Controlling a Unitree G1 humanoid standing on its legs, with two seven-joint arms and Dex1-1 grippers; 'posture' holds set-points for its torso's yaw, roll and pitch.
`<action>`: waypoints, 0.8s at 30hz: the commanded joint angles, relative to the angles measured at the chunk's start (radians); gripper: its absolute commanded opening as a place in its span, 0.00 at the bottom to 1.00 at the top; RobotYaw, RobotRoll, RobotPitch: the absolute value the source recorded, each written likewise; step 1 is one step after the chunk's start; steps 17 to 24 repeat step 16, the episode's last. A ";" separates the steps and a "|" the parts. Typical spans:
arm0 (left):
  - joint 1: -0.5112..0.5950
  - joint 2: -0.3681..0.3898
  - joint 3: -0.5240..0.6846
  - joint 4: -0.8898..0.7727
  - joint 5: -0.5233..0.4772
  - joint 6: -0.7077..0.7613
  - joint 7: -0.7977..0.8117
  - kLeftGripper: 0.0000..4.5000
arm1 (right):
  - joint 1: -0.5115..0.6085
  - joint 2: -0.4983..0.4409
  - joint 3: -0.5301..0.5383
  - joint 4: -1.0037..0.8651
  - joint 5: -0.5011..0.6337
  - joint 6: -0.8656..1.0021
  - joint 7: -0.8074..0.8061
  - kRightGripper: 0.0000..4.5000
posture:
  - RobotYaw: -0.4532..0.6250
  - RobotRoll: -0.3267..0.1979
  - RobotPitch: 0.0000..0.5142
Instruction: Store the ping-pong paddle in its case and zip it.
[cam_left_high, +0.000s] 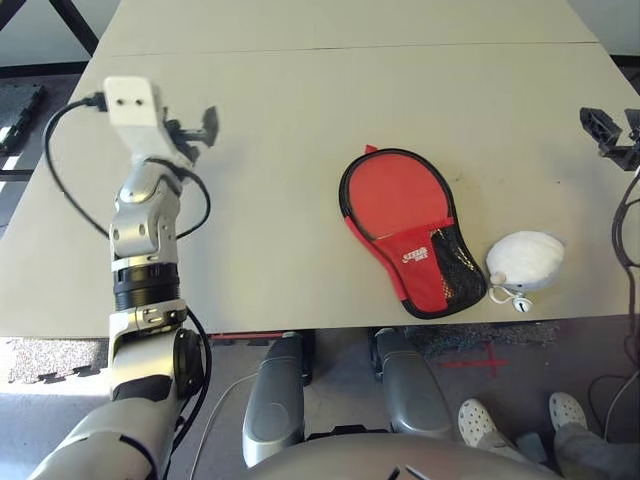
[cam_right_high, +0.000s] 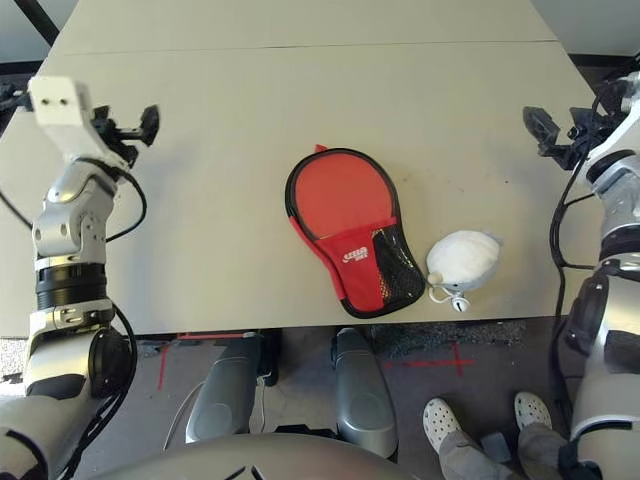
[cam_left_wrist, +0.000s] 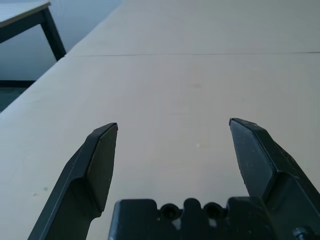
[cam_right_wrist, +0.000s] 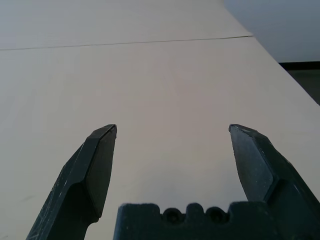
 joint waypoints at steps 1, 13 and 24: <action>0.035 -0.004 -0.011 0.016 0.019 -0.051 0.028 1.00 | 0.017 0.004 -0.033 0.026 -0.014 -0.024 -0.041 0.99 | 0.39 0.62 0.51; 0.084 -0.012 -0.034 -0.019 0.027 -0.069 0.068 1.00 | -0.020 0.010 -0.030 0.038 -0.074 -0.010 -0.075 0.99 | 0.38 0.62 0.64; 0.091 -0.016 -0.043 -0.028 0.028 -0.060 0.065 1.00 | -0.021 0.018 -0.032 0.038 -0.081 -0.004 -0.068 0.99 | 0.40 0.62 0.66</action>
